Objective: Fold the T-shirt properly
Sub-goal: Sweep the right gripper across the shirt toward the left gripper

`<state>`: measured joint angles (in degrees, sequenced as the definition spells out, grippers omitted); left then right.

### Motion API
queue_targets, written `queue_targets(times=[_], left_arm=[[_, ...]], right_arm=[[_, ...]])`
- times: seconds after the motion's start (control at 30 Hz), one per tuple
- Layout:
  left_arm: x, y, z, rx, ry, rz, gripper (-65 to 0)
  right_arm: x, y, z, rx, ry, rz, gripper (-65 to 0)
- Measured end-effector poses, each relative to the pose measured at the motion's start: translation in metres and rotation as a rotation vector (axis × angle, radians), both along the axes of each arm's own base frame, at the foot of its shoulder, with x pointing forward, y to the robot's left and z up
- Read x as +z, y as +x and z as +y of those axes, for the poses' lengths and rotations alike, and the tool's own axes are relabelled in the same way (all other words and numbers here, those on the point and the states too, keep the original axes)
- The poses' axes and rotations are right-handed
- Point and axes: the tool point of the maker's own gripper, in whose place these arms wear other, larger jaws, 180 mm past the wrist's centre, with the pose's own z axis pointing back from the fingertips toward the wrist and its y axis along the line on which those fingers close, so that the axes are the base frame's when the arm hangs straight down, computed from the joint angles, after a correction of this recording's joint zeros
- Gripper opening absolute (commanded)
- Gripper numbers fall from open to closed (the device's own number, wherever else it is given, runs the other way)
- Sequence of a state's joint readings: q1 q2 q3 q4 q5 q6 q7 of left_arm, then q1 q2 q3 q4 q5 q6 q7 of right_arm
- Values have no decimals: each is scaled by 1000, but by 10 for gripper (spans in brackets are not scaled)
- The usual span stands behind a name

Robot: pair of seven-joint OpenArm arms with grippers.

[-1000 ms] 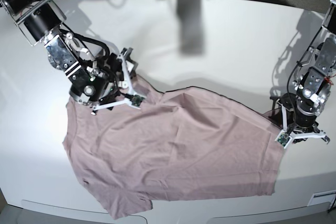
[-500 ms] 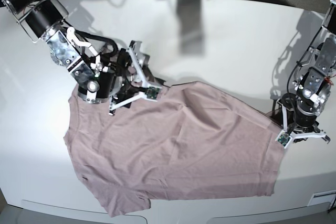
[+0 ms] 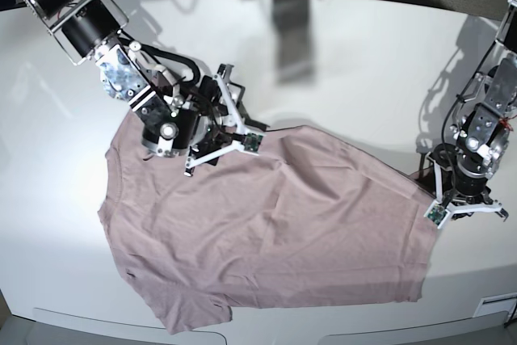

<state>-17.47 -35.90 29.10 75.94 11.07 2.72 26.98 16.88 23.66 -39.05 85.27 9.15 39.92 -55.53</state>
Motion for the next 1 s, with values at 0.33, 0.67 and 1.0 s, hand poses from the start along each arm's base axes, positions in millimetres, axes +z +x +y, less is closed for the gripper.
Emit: queue_targets(times=[0.33, 0.67, 1.0], left_arm=[[0, 0, 1, 0, 1, 0, -650], [0, 0, 1, 0, 1, 0, -650], [0, 0, 1, 0, 1, 0, -650]], right_arm=[[3, 4, -19, -22, -103, 13, -456], [20, 10, -8, 4, -80, -37, -575], [23, 10, -4, 10, -68, -45, -650]])
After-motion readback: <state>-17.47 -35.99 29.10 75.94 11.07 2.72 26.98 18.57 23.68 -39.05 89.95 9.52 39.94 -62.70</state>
